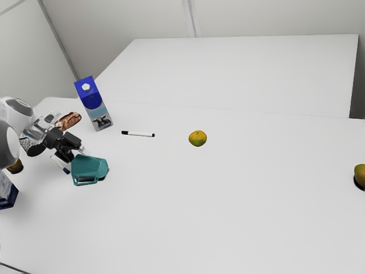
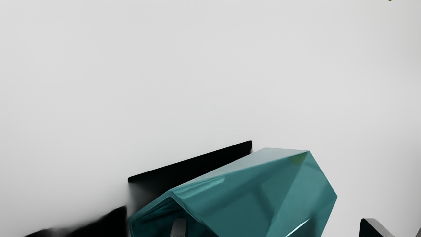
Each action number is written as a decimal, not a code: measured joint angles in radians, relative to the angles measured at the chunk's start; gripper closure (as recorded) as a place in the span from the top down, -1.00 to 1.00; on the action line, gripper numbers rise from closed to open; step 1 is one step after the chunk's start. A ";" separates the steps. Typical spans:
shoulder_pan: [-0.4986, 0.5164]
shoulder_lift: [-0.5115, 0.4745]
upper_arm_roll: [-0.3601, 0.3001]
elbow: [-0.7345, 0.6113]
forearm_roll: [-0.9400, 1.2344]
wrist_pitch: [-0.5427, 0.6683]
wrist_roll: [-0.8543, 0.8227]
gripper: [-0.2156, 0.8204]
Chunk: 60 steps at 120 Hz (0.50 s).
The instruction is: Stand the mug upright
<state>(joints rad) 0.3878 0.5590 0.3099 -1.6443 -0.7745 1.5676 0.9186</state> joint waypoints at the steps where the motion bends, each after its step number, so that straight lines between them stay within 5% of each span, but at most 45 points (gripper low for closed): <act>1: 0.000 0.000 0.000 0.000 -0.001 0.000 0.000 0.45; 60: -0.002 -0.009 -0.002 -0.004 -0.051 -0.020 0.016 -0.32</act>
<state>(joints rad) 0.3861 0.5505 0.3084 -1.6481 -0.8252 1.5473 0.9345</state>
